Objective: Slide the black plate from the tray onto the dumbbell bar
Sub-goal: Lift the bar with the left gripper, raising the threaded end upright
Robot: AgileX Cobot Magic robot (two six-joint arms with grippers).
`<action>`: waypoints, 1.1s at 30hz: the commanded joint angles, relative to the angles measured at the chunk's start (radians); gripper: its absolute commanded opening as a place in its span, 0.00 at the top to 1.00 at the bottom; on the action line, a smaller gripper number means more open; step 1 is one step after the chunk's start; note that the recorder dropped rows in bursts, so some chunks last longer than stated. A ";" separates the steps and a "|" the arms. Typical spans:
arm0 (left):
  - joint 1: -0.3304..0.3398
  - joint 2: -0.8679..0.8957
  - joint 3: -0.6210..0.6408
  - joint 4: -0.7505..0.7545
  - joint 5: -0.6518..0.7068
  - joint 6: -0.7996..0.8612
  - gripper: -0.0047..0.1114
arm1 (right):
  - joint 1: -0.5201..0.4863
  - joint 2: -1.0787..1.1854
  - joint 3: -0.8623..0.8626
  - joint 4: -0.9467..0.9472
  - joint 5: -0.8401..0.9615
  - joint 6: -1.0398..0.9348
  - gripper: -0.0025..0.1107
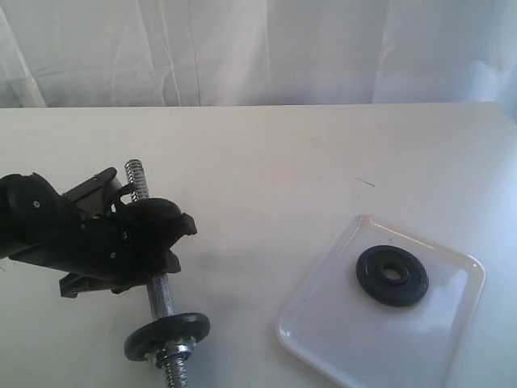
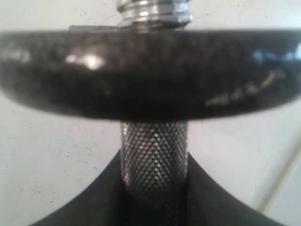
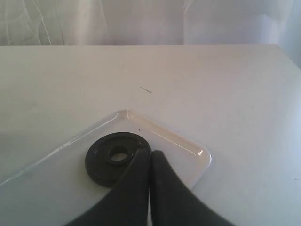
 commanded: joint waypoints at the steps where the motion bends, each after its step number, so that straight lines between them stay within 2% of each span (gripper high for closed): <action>1: 0.000 -0.079 -0.025 -0.016 -0.090 0.063 0.96 | 0.000 -0.006 0.001 -0.002 -0.006 -0.006 0.98; 8: 0.000 -0.116 -0.025 -0.016 -0.060 0.186 0.96 | 0.000 -0.006 0.001 -0.002 -0.006 -0.006 0.98; 16: 0.000 -0.147 -0.025 -0.007 0.046 0.552 0.96 | 0.000 -0.006 0.001 -0.002 -0.006 -0.006 0.98; 26: 0.000 -0.147 -0.025 0.003 0.165 0.895 0.96 | 0.000 -0.006 0.001 -0.002 -0.006 -0.006 0.98; 33: 0.000 -0.147 -0.025 0.011 0.207 0.908 0.96 | 0.000 -0.006 0.001 -0.002 -0.006 -0.006 0.98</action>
